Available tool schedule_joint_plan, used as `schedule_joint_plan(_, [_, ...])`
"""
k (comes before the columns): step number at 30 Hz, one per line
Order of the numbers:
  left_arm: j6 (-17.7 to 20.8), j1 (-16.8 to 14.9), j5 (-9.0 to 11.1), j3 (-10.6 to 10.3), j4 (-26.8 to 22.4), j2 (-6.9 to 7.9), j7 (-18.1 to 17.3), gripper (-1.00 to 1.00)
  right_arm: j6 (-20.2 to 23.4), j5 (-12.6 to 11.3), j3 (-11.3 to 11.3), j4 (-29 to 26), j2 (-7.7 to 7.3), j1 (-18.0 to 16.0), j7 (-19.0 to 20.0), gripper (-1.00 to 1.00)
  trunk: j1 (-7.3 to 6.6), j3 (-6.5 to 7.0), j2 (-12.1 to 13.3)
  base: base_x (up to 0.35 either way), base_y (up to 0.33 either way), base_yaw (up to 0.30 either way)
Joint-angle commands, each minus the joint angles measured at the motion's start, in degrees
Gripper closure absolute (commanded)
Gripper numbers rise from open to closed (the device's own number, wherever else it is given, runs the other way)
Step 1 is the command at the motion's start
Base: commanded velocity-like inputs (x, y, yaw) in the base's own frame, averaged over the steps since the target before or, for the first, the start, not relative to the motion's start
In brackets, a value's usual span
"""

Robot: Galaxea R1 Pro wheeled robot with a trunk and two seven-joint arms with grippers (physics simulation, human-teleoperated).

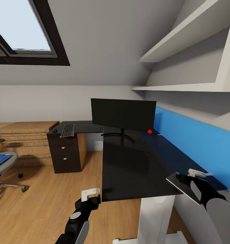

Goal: In the bedroom, organize the workspace by keeping the computer under the desk, ensuring the monitor is on the desk, placing the keyboard on the desk next to the monitor, placing the mouse on the desk next to the keyboard, moving the folder from the swivel chair onto the desk next to the mouse, stacking the notebook on top of the folder with the pen on top of the notebook, and positioning the swivel chair next to the desk.

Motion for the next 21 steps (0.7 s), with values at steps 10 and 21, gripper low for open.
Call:
schedule_joint_plan(10, [0.1, 0.0, 0.6, -0.1, -0.1, 0.02, 0.5, -1.00, 0.3, -0.6, -0.1, 2.2, 0.04, 0.0, 0.2, -1.00, 0.01, -0.07, 0.0, 0.174, 0.097, 0.000])
schedule_joint_plan(21, [0.1, 0.0, 0.6, -0.1, -0.1, 0.02, 0.5, -1.00, 0.3, -0.6, -0.1, 2.2, 0.04, 0.0, 0.2, -1.00, 0.01, -0.07, 0.0, 0.029, 0.013, 0.000])
